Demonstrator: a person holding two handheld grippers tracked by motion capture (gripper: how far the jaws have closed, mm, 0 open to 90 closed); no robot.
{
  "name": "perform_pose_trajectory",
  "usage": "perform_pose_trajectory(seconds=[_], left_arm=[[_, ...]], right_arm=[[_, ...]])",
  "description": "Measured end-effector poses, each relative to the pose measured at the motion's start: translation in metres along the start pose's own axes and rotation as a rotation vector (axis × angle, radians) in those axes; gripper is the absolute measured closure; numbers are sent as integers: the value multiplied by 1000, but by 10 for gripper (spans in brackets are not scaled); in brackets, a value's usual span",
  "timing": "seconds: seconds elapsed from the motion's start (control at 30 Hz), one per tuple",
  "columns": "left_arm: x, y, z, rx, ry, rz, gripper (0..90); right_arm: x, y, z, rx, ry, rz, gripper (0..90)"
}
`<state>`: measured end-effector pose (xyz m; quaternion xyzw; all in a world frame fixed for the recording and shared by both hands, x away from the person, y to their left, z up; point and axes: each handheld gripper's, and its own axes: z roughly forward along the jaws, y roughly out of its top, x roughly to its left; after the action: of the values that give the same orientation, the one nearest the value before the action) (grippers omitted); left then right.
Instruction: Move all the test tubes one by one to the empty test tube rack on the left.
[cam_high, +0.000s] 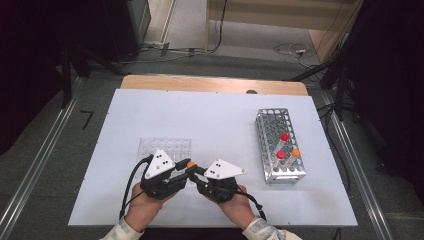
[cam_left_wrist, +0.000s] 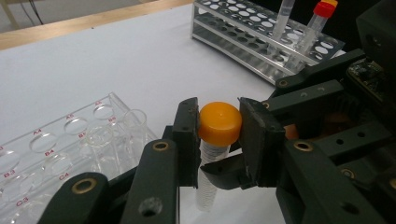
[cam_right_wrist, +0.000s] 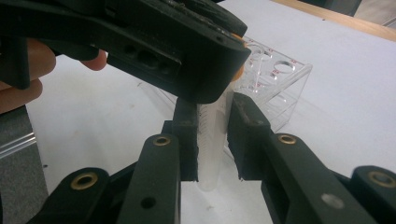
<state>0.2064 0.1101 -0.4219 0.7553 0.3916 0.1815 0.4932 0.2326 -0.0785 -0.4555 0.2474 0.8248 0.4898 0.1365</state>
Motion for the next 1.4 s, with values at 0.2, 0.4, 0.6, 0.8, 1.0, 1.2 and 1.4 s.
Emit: perform_pose_trajectory(seconds=[0.2,0.4,0.6,0.8,1.0,1.2,1.4], left_arm=[[2,1,-4,-6,4,-7,696],[11,7,-16,-29,5,-42,696],[24,17,-36,-69,46,-63,696],[33,23,-52,-104,84,-78,696],[38,23,-53,-108,116,-73,697],[40,25,-52,-117,152,-61,697],[42,26,-49,-115,197,-47,697]], right_arm=[[-1,1,-1,12,5,-4,449],[-8,-1,-14,21,-4,2,334],[-17,-11,-41,13,-28,23,329],[-24,-18,-67,2,-45,40,329],[-30,-27,-86,-2,-67,52,329],[-35,-37,-101,5,-89,51,325],[-39,-44,-115,-3,-121,66,315]])
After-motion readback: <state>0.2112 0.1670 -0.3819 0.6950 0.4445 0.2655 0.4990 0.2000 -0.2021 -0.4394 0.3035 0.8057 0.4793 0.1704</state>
